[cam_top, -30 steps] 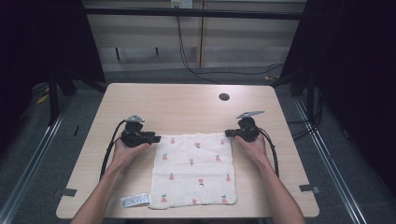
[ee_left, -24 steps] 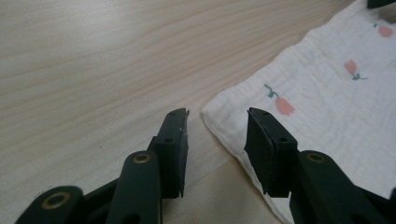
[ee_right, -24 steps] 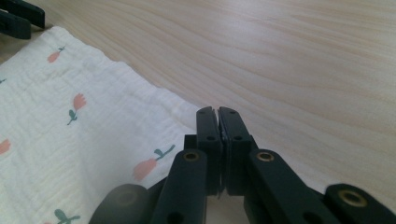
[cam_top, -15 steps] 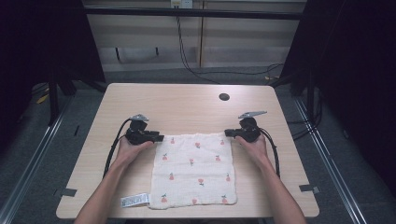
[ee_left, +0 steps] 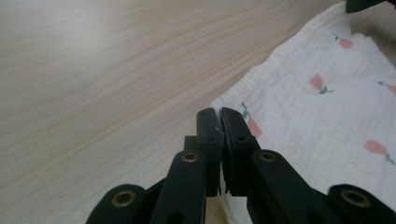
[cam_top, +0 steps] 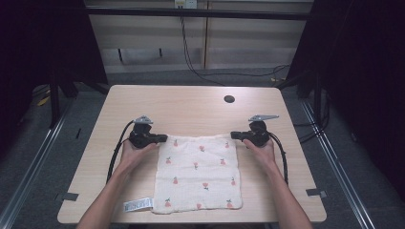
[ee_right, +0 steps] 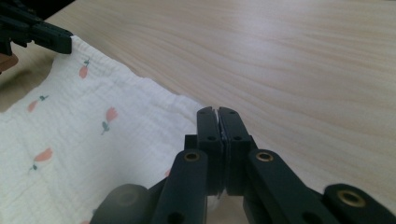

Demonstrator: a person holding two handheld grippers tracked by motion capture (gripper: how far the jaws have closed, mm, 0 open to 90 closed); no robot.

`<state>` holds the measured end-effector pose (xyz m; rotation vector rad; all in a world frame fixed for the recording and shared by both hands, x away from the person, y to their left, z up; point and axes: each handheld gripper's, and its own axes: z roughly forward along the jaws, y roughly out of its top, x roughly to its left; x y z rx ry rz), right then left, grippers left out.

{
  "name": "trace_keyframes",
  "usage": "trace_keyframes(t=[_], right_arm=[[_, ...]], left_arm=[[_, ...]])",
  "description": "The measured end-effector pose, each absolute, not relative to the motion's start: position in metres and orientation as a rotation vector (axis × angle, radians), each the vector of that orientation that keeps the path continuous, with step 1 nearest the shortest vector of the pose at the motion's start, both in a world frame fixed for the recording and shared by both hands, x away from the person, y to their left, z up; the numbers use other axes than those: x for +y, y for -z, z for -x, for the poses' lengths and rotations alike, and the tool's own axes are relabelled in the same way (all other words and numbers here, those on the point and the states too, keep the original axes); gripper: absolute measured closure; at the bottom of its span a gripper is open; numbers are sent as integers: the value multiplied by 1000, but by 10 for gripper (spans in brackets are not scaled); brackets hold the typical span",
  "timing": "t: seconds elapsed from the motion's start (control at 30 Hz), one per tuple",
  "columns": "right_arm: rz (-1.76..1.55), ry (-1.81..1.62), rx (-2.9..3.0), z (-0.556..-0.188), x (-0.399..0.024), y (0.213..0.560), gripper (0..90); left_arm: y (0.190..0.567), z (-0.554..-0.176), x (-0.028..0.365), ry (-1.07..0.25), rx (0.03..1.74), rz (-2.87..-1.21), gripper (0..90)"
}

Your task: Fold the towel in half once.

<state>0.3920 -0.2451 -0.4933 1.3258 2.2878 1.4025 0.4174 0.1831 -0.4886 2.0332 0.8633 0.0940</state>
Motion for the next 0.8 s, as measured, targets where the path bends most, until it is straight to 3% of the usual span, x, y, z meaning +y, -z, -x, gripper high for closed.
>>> trace_keyframes(t=[0.47, 0.8], right_arm=[[-1299, -1517, 2222, -388, -256, 465, 884], [-1202, -1539, 2181, -383, -255, 423, 885]], left_arm=[[461, -416, 183, -72, 805, -1961, 872], [429, -407, 187, -118, 721, -1914, 871]])
